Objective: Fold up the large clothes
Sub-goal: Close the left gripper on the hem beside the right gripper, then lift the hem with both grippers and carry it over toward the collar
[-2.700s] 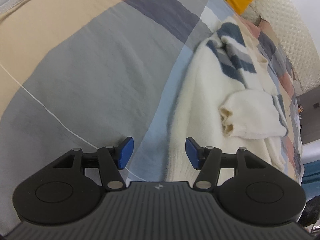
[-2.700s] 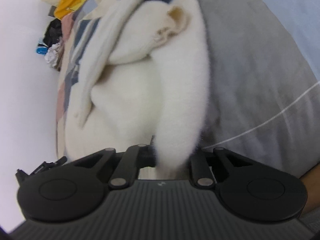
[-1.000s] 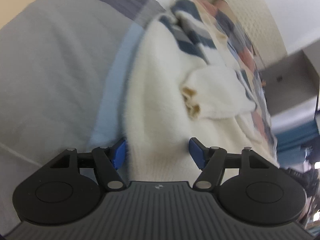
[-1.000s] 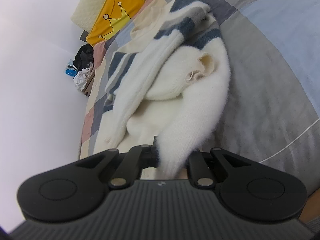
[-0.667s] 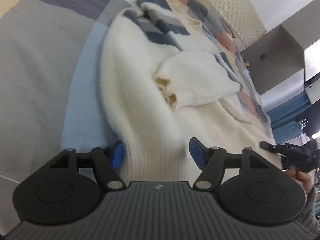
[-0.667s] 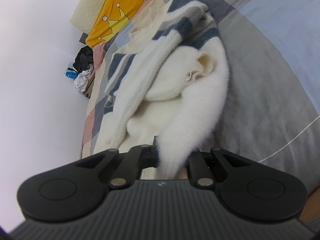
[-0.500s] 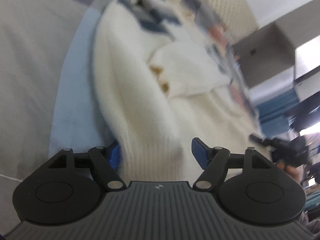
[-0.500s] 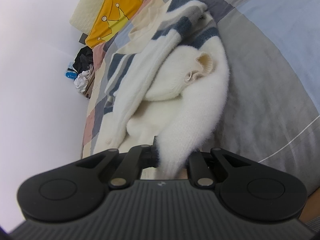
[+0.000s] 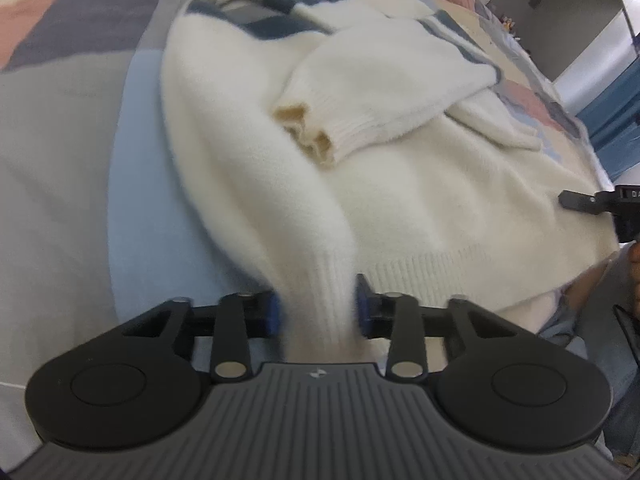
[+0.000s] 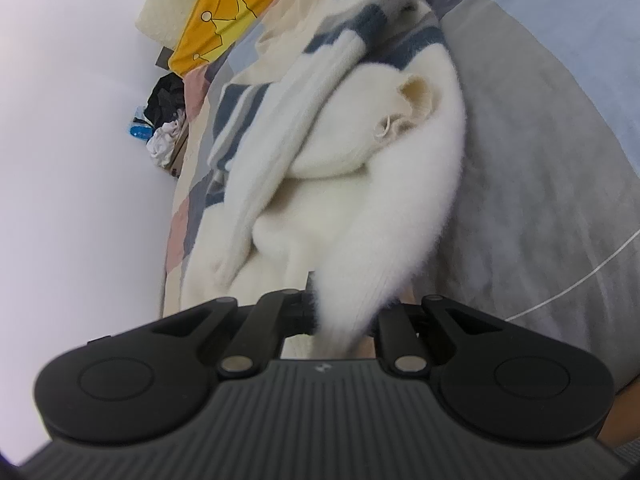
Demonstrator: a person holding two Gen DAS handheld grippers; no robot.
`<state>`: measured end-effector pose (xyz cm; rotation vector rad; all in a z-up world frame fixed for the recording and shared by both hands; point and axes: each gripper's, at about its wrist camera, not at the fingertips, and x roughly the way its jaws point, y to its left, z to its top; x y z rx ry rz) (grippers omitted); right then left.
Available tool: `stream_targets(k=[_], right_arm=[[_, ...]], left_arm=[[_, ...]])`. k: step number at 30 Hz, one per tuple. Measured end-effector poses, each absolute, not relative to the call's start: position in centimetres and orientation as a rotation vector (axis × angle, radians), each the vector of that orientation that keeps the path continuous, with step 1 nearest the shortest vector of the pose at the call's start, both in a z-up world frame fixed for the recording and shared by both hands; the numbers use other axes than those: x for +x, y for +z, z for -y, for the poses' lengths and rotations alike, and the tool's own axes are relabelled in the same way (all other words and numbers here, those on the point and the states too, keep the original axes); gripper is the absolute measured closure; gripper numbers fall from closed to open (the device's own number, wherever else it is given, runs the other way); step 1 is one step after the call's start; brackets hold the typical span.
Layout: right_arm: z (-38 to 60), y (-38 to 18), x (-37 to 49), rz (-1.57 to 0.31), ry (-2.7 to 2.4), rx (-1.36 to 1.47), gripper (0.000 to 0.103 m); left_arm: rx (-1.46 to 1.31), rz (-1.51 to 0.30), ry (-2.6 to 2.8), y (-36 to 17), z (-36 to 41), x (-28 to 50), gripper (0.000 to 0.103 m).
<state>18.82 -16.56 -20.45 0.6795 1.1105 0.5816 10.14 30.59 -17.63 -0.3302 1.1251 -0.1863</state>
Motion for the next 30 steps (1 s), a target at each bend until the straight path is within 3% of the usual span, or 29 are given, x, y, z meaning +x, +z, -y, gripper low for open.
stream_targets(k=[3, 6, 18, 30], right_arm=[[16.9, -20.4, 18.9, -1.1, 0.584, 0.715, 0.091], [17.1, -20.0, 18.9, -1.076, 0.59, 0.735, 0.092], [21.1, -15.7, 18.3, -0.883, 0.646, 0.857, 0.092], [25.0, -7.5, 15.5, -0.73, 0.713, 0.805, 0.093]], left_arm=[[-0.352, -1.136, -0.132, -16.9, -31.0, 10.5, 0.084], [-0.423, -1.088, -0.089, -15.1, -31.4, 10.6, 0.088], [-0.774, -0.753, 0.024, -6.2, -32.5, 8.3, 0.091], [-0.878, -0.598, -0.102, 0.7, -28.9, 1.1, 0.091]])
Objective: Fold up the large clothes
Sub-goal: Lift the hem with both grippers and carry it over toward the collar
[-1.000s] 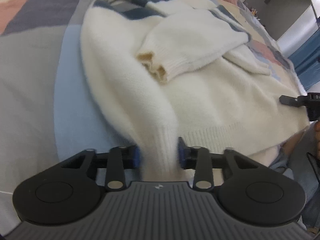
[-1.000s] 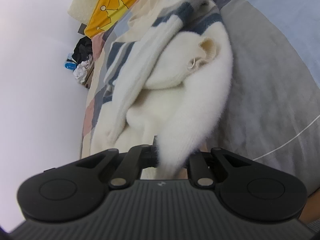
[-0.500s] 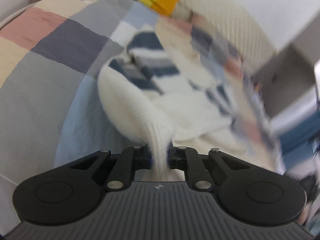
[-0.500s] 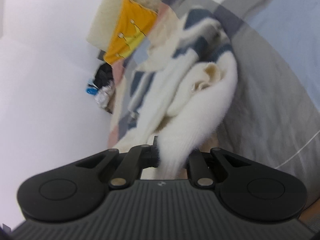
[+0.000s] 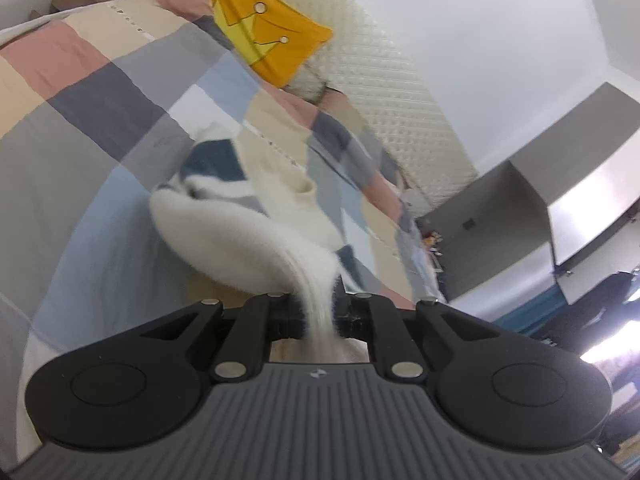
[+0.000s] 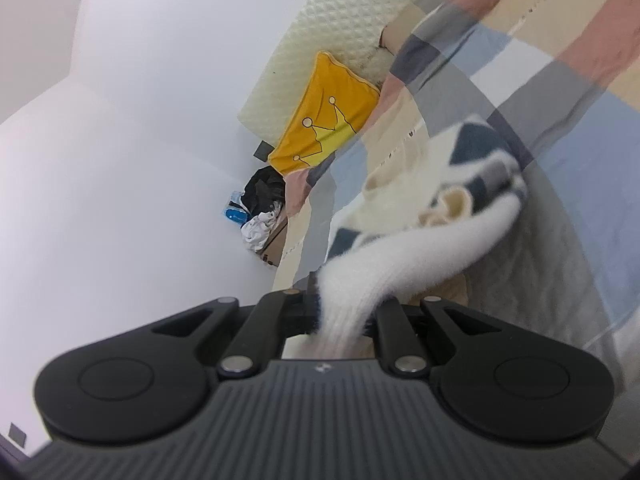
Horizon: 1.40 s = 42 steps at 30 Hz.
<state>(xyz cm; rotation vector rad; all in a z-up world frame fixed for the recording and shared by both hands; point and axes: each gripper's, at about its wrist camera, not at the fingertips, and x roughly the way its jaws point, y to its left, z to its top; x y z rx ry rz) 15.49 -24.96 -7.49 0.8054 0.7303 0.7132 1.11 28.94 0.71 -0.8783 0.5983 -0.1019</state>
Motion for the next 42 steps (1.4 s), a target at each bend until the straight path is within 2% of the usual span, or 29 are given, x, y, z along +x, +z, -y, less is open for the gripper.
stream_targets(k=[11, 16, 20, 32, 42], right_arm=[[31.3, -5.8, 9.7, -0.769, 0.698, 0.826, 0.092], [31.9, -6.1, 10.1, -0.783, 0.661, 0.87, 0.092], [31.2, -6.7, 13.4, -0.797, 0.623, 0.951, 0.092], [26.7, -8.9, 26.3, -0.808, 0.436, 1.073, 0.092], [23.0, -16.3, 35.8, -0.872, 0.336, 1.118, 0.092]], left_arm=[[-0.945, -0.556, -0.192, 3.1, -23.1, -8.3, 0.092], [-0.988, -0.531, -0.185, 2.7, -22.0, -7.9, 0.092], [-1.018, -0.5, -0.14, 2.7, -22.8, -4.0, 0.091], [-1.12, -0.466, 0.076, -0.4, -27.3, 14.1, 0.091], [-1.046, -0.553, 0.149, -8.5, -30.7, 24.4, 0.091]])
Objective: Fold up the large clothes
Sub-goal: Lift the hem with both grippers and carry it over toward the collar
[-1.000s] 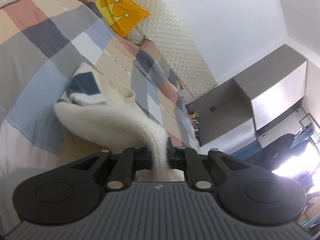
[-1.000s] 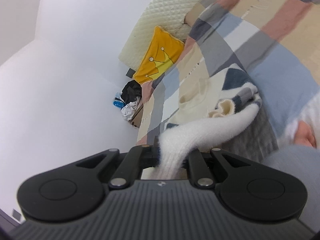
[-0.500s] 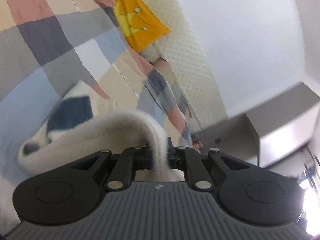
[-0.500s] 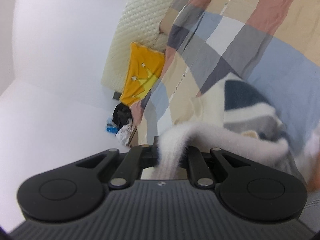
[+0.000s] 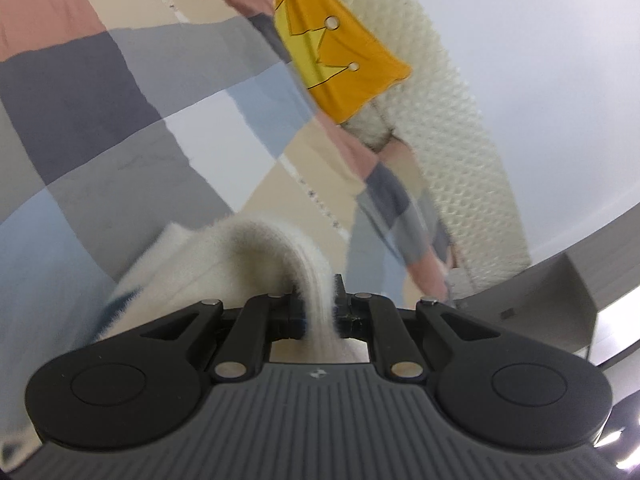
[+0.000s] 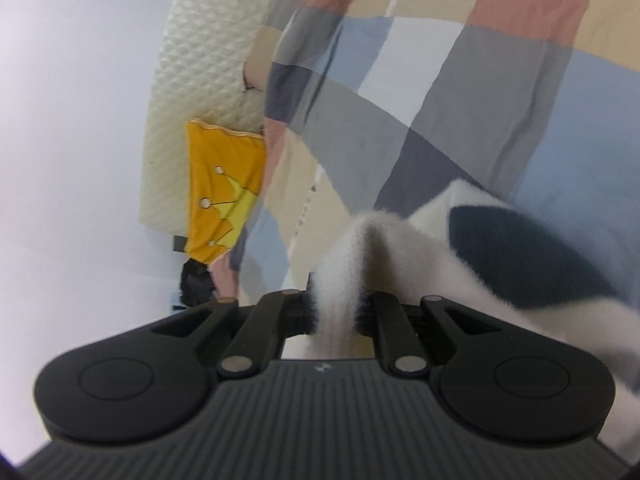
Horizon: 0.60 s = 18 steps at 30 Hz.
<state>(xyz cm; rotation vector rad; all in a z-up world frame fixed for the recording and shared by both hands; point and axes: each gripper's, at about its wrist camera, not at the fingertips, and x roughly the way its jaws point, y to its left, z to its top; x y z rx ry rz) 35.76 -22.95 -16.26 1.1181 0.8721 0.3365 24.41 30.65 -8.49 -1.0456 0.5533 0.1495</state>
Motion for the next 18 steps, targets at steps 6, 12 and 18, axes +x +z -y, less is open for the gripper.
stream_targets(k=[6, 12, 18], right_arm=[[21.4, -21.2, 38.9, -0.904, 0.329, 1.158, 0.092], [21.0, -24.6, 42.2, -0.95, 0.343, 1.225, 0.092], [20.1, -26.1, 43.5, -0.957, 0.36, 1.228, 0.092]], left_arm=[[-1.032, -0.61, 0.203, -14.4, -32.2, 28.0, 0.091], [-1.003, -0.608, 0.168, -17.7, -34.3, 31.4, 0.091], [-0.947, -0.618, 0.147, -19.2, -35.3, 32.9, 0.091]])
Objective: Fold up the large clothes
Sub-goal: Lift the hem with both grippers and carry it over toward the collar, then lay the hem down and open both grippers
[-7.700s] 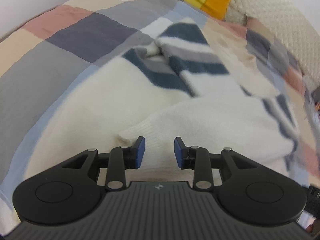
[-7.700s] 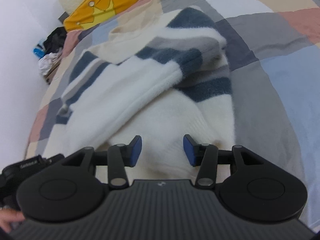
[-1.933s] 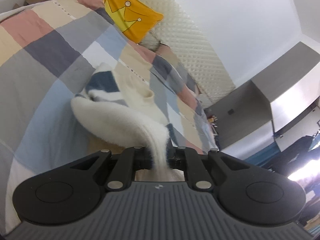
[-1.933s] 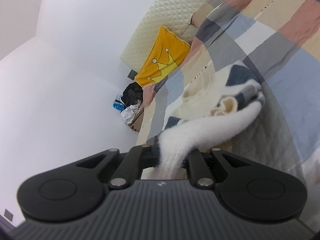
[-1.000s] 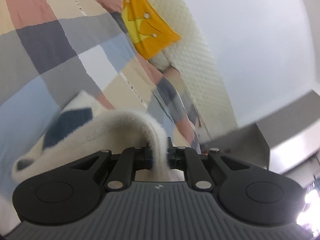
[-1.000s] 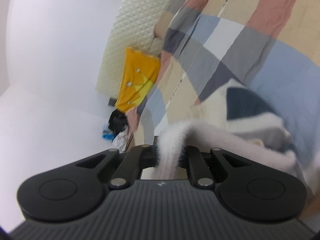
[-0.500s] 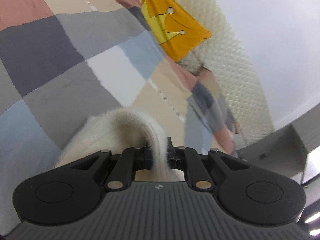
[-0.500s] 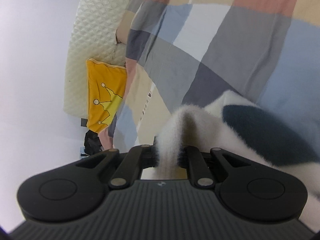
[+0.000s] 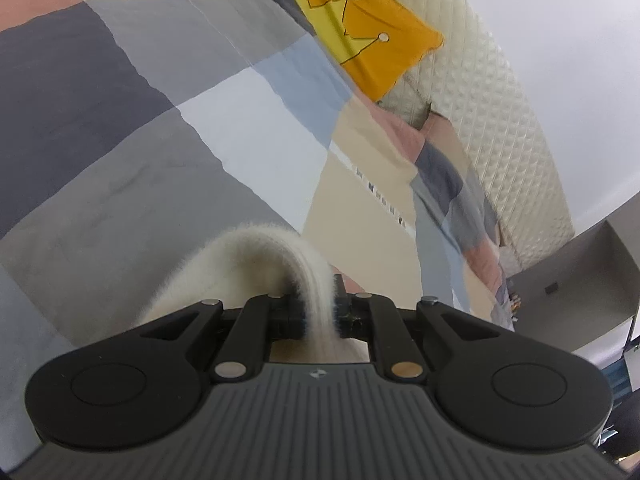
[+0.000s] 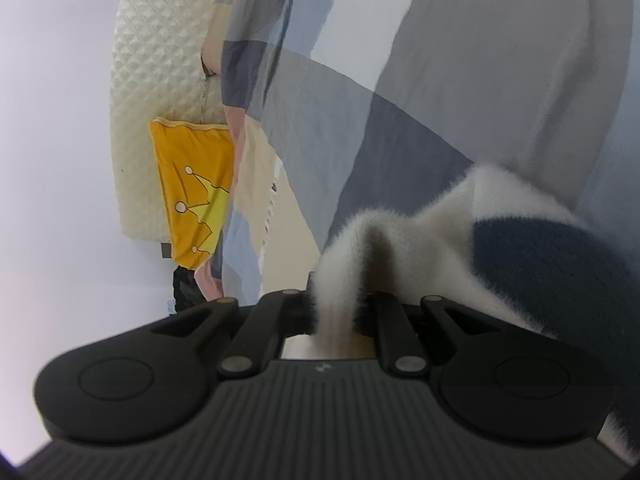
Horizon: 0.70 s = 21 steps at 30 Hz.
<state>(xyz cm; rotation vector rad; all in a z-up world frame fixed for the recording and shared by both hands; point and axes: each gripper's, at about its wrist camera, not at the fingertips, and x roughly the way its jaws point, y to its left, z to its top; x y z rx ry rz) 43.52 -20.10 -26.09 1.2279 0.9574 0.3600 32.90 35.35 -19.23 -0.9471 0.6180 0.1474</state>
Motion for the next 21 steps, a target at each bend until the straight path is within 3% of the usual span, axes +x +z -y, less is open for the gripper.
stream_targets(k=[5, 7, 10, 12, 15, 21], right_arm=[[20.1, -25.7, 43.5, -0.964, 0.369, 1.215, 0.091], [20.1, -25.4, 43.4, -0.968, 0.381, 1.2, 0.09], [20.4, -25.3, 43.0, -0.963, 0.392, 1.223, 0.083], [20.3, -24.7, 42.6, -0.947, 0.402, 1.21, 0.056], [19.6, -23.5, 42.1, -0.92, 0.472, 1.181, 0.025], [17.1, -20.5, 40.0, -0.893, 0.624, 0.987, 0.021]], left_arm=[[-0.95, -0.626, 0.128, -19.1, -35.5, 33.4, 0.09], [-0.947, -0.637, 0.112, -18.8, -35.5, 33.4, 0.082], [-0.94, -0.637, 0.076, -18.4, -35.0, 33.1, 0.055], [-0.94, -0.619, 0.043, -17.8, -34.6, 32.9, 0.036], [-0.927, -0.604, 0.015, -16.8, -33.7, 32.5, 0.029], [-0.834, -0.613, -0.015, -15.2, -31.2, 31.6, 0.028]])
